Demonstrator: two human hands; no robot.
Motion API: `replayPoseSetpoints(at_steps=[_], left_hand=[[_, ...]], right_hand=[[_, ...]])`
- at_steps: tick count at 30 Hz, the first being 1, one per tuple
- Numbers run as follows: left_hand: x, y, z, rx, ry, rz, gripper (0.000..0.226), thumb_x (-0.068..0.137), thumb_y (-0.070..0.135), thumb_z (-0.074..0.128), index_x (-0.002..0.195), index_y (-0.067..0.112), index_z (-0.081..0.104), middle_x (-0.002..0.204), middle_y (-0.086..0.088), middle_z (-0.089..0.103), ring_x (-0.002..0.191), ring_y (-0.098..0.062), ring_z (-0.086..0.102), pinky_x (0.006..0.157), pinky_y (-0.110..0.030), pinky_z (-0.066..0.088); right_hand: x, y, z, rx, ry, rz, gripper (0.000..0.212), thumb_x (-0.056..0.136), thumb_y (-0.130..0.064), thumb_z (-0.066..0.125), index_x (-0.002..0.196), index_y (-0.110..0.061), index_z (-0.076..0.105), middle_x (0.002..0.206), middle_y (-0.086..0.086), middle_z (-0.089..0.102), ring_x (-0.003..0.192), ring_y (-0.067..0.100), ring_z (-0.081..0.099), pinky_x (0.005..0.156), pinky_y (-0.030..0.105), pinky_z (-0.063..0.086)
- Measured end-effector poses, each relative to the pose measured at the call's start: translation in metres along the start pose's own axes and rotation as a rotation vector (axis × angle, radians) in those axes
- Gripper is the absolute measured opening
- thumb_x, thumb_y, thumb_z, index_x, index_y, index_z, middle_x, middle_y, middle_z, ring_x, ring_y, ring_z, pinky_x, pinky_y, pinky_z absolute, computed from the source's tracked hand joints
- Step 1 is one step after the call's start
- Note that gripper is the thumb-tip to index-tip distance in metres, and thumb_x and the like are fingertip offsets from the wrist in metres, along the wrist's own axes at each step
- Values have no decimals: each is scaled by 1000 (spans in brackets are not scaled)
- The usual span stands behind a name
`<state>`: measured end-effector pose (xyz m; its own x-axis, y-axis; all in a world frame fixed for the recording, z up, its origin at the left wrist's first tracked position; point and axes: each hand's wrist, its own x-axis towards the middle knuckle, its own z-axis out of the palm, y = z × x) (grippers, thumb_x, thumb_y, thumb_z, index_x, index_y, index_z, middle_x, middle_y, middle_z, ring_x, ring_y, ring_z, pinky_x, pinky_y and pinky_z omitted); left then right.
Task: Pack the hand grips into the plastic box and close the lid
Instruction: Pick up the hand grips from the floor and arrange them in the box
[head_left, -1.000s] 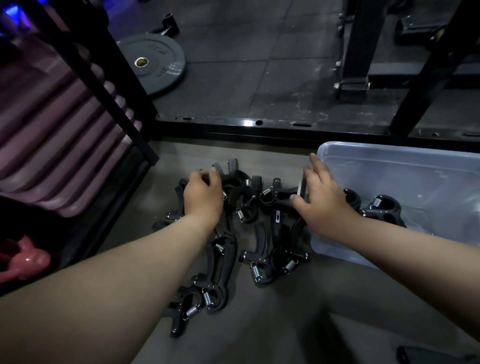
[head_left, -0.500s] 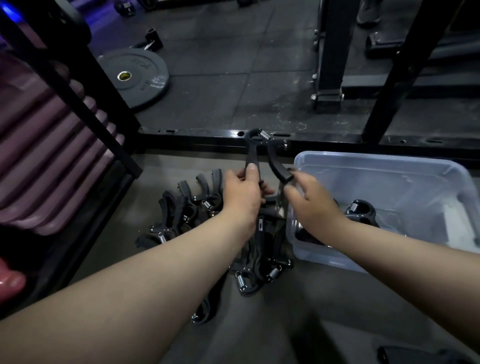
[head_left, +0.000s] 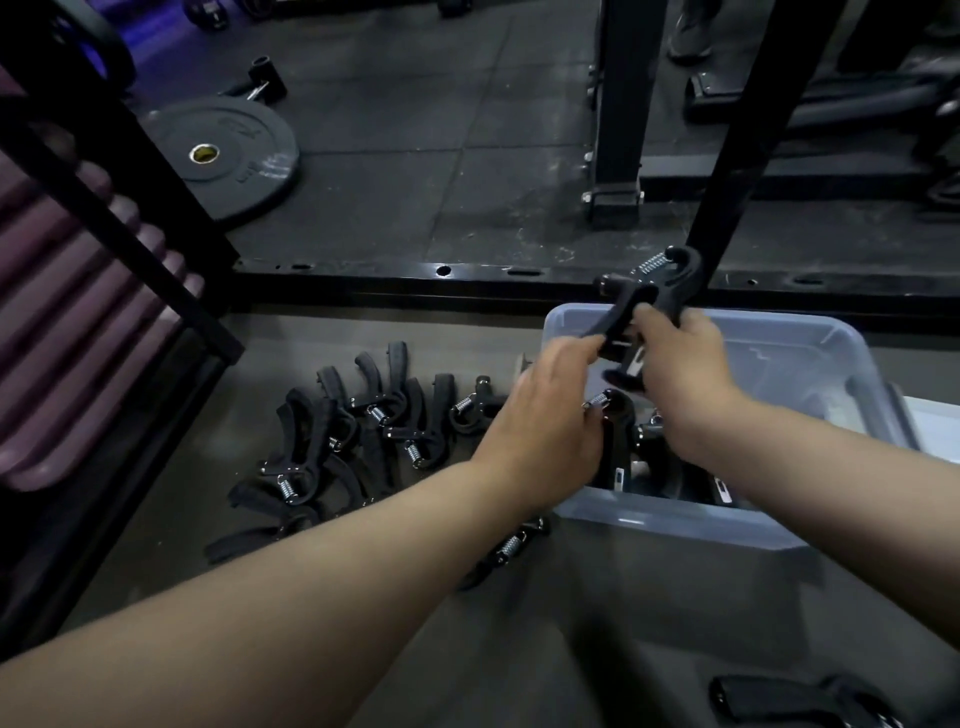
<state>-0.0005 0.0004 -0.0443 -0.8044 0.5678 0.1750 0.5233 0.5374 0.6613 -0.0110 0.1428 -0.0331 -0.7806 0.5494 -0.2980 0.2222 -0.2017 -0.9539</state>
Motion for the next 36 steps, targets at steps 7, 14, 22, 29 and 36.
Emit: replayPoseSetpoints(at_steps=[7,14,22,29,36], left_hand=[[11,-28,11,216,-70,-265,53,99,17,38,151,13,27,157,-5,23,143,-23,24,117,-37,18],[9,-27,23,227,-49,-299,68,93,7,40,155,13,12,161,-2,10,147,-21,13,118,-36,16],[8,-32,25,201,-12,-291,65,95,8,37,156,15,15,161,0,13,146,-20,13,118,-38,19],[8,-34,27,173,-8,-277,65,94,7,36,155,13,16,162,-1,12,147,-20,11,120,-38,19],[8,-35,27,161,4,-268,65,93,5,37,155,13,17,161,-1,14,147,-20,12,119,-39,21]], right_hand=[[-3,26,-49,-273,-76,216,19,76,6,50,88,-6,59,73,21,58,60,31,58,45,37,51],[12,46,-45,-402,-134,462,51,38,-5,62,88,8,63,73,23,60,61,36,62,68,56,57],[22,67,-21,-298,-144,562,24,76,2,53,98,-3,60,78,15,60,68,30,61,73,45,57],[25,77,-21,-843,-228,383,16,87,-12,48,85,-2,60,75,17,65,64,30,65,55,33,55],[29,78,-27,-1362,-436,69,6,84,-12,52,81,-8,49,70,11,61,59,25,62,46,27,48]])
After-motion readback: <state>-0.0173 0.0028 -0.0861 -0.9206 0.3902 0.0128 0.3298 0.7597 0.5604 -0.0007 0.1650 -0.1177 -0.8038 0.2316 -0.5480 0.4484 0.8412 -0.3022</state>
